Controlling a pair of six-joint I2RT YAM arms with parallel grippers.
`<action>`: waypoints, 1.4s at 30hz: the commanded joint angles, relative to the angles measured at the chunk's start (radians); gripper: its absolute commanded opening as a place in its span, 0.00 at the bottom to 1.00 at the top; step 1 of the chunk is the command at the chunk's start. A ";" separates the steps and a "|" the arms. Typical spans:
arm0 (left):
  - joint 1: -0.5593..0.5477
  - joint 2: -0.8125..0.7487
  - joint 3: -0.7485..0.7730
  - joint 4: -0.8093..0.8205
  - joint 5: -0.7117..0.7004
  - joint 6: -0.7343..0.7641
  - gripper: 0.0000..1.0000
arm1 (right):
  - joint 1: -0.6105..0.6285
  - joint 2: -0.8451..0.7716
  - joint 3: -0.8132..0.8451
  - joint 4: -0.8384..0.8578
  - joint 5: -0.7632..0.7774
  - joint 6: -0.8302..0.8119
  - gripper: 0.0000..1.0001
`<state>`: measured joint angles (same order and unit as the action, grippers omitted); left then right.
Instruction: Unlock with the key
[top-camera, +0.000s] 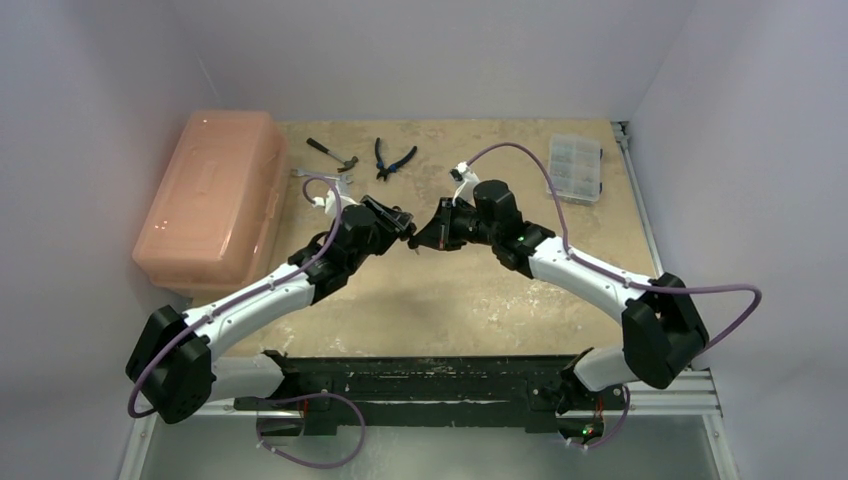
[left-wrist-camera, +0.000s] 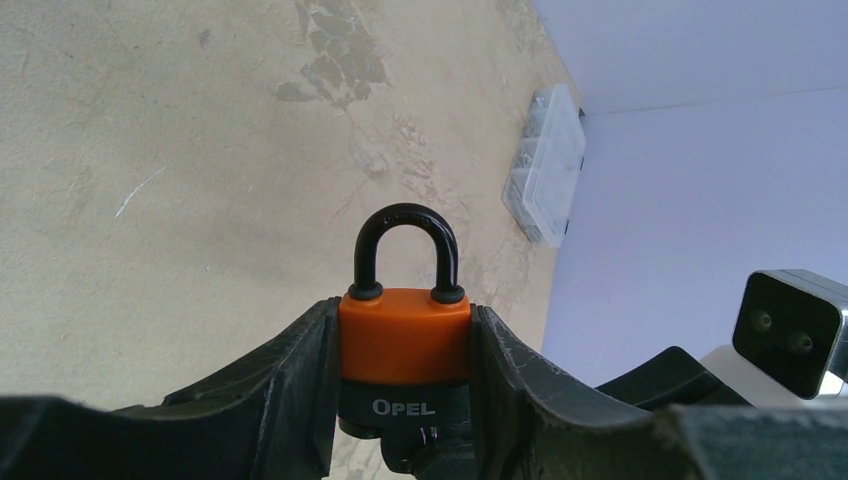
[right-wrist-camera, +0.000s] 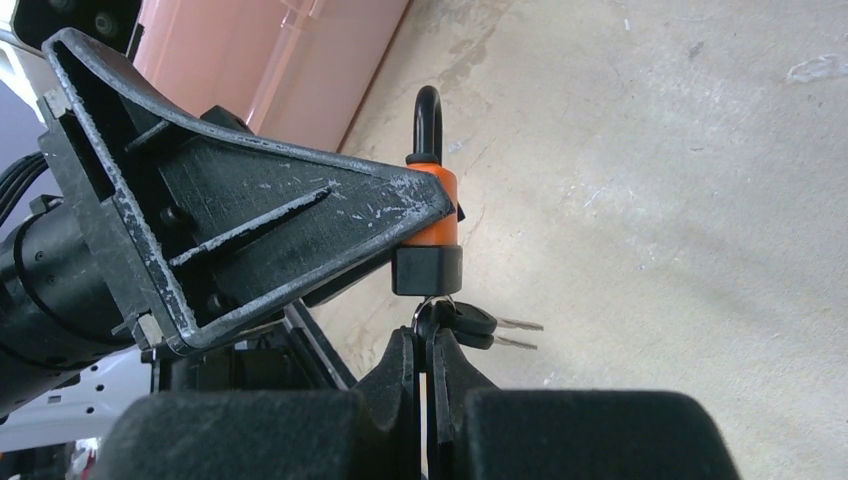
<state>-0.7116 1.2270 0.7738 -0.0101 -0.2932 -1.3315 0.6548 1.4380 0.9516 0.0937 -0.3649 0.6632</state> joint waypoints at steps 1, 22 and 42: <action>-0.104 -0.016 0.054 0.081 0.255 -0.012 0.00 | -0.020 -0.016 0.064 0.142 0.215 0.035 0.00; -0.122 -0.100 0.003 0.160 0.255 0.025 0.00 | -0.099 -0.045 -0.022 0.352 0.052 0.269 0.00; -0.143 -0.142 -0.033 0.253 0.257 0.044 0.00 | -0.128 -0.066 -0.040 0.446 -0.020 0.348 0.00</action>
<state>-0.7475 1.1336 0.7475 0.1440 -0.3420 -1.2877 0.5644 1.3846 0.8894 0.3119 -0.5449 0.9653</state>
